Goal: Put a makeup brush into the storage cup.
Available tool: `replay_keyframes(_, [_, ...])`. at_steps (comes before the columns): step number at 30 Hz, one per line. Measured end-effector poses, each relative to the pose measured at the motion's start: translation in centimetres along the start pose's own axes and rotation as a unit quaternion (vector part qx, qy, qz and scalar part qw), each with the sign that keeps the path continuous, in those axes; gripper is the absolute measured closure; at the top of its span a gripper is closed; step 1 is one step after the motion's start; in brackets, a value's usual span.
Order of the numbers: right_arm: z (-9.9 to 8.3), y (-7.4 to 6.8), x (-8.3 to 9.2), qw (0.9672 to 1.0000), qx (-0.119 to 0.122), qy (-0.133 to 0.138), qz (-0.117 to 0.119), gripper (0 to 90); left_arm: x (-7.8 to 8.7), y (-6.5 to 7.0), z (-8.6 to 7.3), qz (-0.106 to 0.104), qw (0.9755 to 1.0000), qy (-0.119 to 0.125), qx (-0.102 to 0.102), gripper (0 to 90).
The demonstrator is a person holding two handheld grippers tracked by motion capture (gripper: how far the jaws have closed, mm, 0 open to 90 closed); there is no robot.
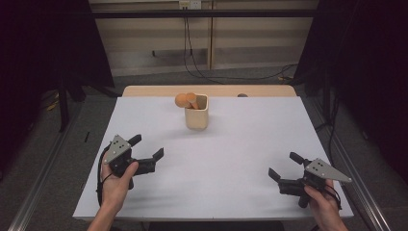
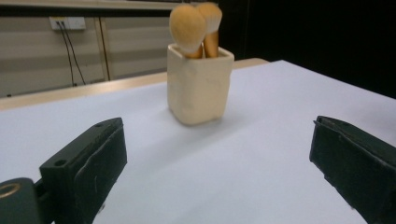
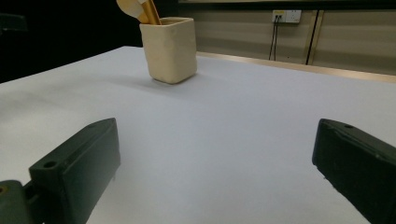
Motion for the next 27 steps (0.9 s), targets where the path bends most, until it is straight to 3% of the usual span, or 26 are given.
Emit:
replay_keyframes(3, [0.0,-0.1,0.1,1.0,0.0,0.001,0.001,0.1,1.1,0.0,-0.4,0.001,0.9999,-0.005,-0.01,3.7])
replay_keyframes(10, [0.0,0.0,0.3,1.0,-0.001,0.001,-0.003,0.1,3.2,-0.1,-1.4,0.011,0.9999,-0.008,-0.009,3.5])
replay_keyframes(23, [0.0,0.2,0.4,1.0,0.001,-0.001,-0.002,0.1,6.5,1.1,-2.4,0.019,0.9994,-0.018,-0.023,3.6])
replay_keyframes(27, [0.0,0.1,0.4,1.0,0.002,-0.001,0.001,0.2,7.0,0.7,-2.6,0.027,0.9995,-0.013,-0.011,3.5])
Point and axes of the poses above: each handheld gripper's, and its own axes: x roughly backward along the jaws, z roughly out of its top, y roughly to its right, the point moved 9 cm from there along -x, roughly forward along the jaws, and after that the axes turned 11 degrees about y, right-handed, at the moved point
